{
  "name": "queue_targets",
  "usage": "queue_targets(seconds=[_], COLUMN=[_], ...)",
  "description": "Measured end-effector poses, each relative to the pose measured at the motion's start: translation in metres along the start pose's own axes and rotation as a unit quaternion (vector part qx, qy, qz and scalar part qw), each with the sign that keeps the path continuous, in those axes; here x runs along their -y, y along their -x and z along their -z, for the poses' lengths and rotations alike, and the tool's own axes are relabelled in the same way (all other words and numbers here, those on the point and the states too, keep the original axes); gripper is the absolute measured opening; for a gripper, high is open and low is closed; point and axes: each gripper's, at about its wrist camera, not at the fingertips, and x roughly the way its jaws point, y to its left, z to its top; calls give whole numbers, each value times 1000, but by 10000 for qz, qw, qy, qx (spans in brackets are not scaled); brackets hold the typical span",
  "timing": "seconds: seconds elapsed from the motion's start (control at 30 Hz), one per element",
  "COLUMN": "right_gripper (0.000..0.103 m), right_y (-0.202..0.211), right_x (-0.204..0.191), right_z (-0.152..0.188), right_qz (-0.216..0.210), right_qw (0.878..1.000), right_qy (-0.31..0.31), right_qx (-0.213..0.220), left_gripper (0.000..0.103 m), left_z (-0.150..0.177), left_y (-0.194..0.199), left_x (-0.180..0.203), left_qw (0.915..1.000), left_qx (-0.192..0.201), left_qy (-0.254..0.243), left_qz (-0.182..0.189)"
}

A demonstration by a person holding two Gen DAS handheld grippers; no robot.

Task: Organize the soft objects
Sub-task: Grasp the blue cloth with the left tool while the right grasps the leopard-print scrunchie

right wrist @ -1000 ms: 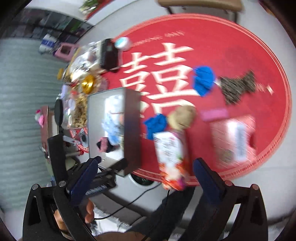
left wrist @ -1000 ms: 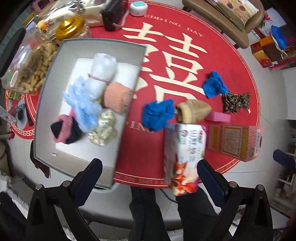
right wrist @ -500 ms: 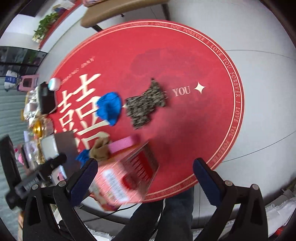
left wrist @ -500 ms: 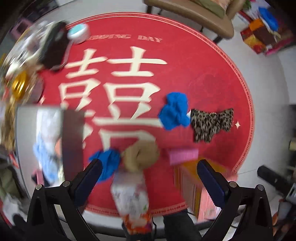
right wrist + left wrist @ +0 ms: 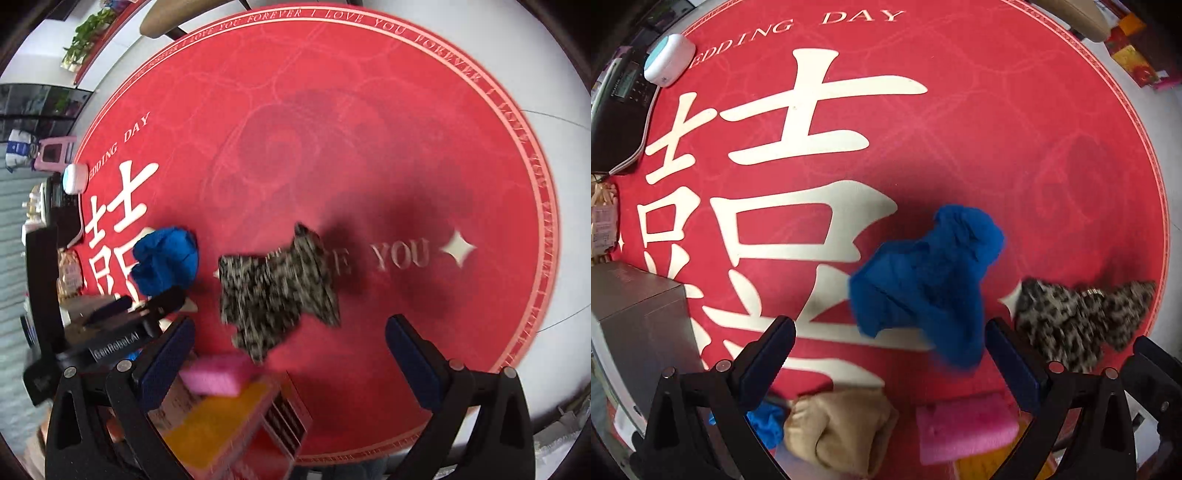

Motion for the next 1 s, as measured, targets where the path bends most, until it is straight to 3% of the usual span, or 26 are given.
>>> queue_targets(seconds=[0.27, 0.3, 0.33, 0.37, 0.47, 0.5, 0.53, 0.63, 0.8, 0.87, 0.97, 1.0], right_gripper=[97, 93, 80, 75, 68, 59, 35, 25, 25, 25, 25, 25], right_y=[-36, -39, -42, -45, -47, -47, -48, -42, -26, -21, -12, -9], right_x=[-10, -10, -11, -12, -21, -24, -26, -22, -8, -3, -1, 0], right_z=[-11, -11, -11, -11, -9, -8, -8, -6, 2, 4, 9, 10], right_qz=[77, 51, 42, 56, 224, 293, 261, 114, -110, -159, -230, -253], right_qw=[9994, 9994, 9992, 9991, 9980, 9974, 9970, 9978, 9986, 9986, 9987, 9987], right_qy=[264, 271, 286, 295, 527, 610, 683, 612, 484, 452, 435, 431], right_qx=[-212, -227, -269, -312, -275, -243, -249, -216, -201, -204, -148, -122], left_gripper=[103, 103, 103, 103, 103, 103, 103, 103, 103, 90, 57, 33], left_z=[-10, -11, -12, -13, -17, -17, -20, -23, -38, -44, -49, -51], left_y=[-18, -19, -20, -19, -13, -9, -7, 2, 2, -4, -7, -5], left_x=[-1, -2, -2, -3, -5, -6, -5, -3, -6, -6, -12, -13], left_qw=[9995, 9993, 9991, 9989, 9985, 9981, 9977, 9967, 9964, 9967, 9977, 9978], left_qx=[103, 113, 137, 183, 347, 428, 494, 676, 728, 668, 639, 636], left_qy=[1, 14, 22, 34, 95, 100, 84, 20, 24, 59, 140, 167], left_qz=[-299, -369, -398, -420, -421, -429, -448, -449, -444, -461, -200, -50])
